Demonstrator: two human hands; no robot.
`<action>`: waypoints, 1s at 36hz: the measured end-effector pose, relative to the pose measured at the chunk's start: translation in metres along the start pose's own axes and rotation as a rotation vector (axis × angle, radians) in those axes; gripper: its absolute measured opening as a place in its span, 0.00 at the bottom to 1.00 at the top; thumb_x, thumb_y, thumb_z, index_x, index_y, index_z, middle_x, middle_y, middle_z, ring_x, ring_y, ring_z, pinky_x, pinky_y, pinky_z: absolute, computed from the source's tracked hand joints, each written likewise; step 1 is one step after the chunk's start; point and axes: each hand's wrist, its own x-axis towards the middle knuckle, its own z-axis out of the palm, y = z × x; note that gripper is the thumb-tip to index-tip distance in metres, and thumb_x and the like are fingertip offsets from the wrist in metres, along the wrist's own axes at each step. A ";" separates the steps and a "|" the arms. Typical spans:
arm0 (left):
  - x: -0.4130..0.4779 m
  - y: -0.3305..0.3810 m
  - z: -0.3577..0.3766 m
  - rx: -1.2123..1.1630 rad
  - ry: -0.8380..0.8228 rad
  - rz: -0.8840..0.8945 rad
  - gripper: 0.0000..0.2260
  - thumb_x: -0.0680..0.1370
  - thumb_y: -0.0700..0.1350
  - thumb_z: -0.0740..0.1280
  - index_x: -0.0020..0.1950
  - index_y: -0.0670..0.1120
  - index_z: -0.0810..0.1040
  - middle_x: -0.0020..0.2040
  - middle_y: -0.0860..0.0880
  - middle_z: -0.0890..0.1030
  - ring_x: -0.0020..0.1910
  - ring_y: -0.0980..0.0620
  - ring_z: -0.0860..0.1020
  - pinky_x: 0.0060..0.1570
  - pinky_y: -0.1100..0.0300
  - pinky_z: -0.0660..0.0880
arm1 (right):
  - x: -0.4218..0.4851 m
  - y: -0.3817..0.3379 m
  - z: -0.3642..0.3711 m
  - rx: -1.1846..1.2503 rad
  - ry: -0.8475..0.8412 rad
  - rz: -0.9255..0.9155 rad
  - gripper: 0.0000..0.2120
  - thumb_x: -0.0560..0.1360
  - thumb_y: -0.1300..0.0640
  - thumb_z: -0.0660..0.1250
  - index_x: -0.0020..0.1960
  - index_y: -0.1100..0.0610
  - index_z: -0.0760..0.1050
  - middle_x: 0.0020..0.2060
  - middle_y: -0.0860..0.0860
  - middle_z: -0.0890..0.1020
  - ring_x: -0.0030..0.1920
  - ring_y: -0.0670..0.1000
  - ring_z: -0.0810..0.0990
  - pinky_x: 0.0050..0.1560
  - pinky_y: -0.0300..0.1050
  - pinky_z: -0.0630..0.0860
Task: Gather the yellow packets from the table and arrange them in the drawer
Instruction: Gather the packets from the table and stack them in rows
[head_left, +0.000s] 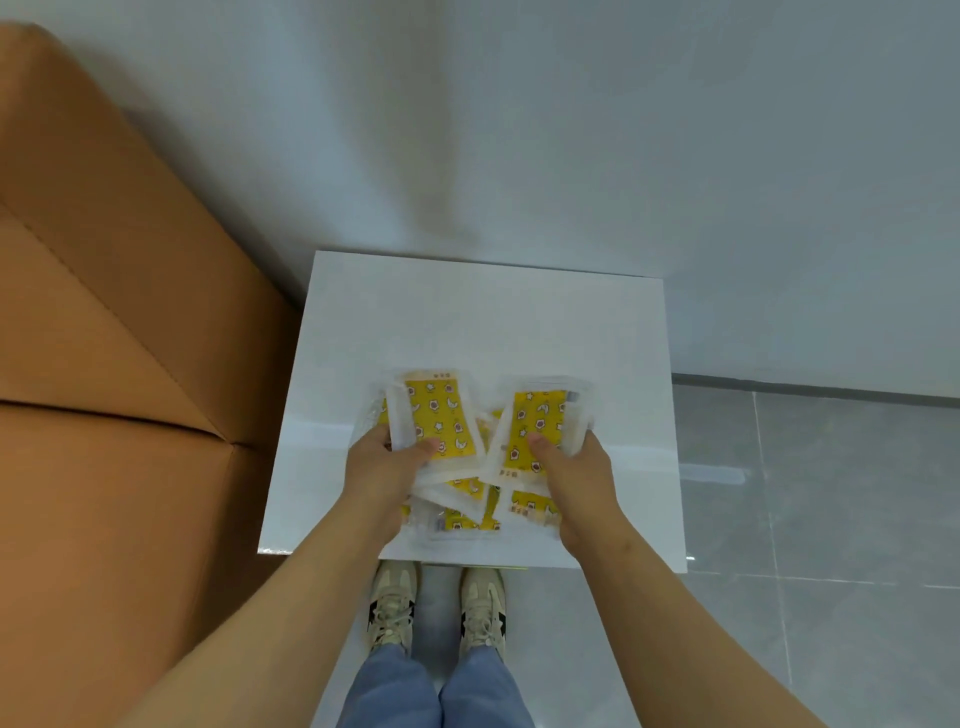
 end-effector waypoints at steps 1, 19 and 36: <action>-0.003 0.002 -0.001 -0.011 0.004 -0.003 0.07 0.73 0.35 0.71 0.44 0.46 0.76 0.44 0.46 0.79 0.46 0.44 0.78 0.52 0.48 0.77 | -0.001 -0.002 0.000 0.001 0.010 -0.006 0.06 0.77 0.61 0.64 0.53 0.53 0.73 0.43 0.48 0.80 0.41 0.46 0.79 0.38 0.45 0.78; -0.107 0.086 -0.007 -0.156 -0.019 0.161 0.07 0.73 0.34 0.70 0.44 0.45 0.76 0.50 0.39 0.80 0.52 0.37 0.78 0.55 0.41 0.76 | -0.083 -0.097 -0.009 0.055 -0.050 -0.083 0.11 0.75 0.62 0.66 0.57 0.55 0.73 0.50 0.55 0.79 0.44 0.51 0.78 0.31 0.43 0.75; -0.247 0.131 -0.070 -0.493 -0.210 0.478 0.11 0.75 0.29 0.63 0.49 0.45 0.71 0.48 0.41 0.78 0.44 0.42 0.78 0.47 0.43 0.75 | -0.233 -0.146 -0.020 0.519 -0.279 -0.242 0.15 0.76 0.69 0.61 0.61 0.59 0.73 0.50 0.59 0.81 0.46 0.59 0.81 0.45 0.58 0.79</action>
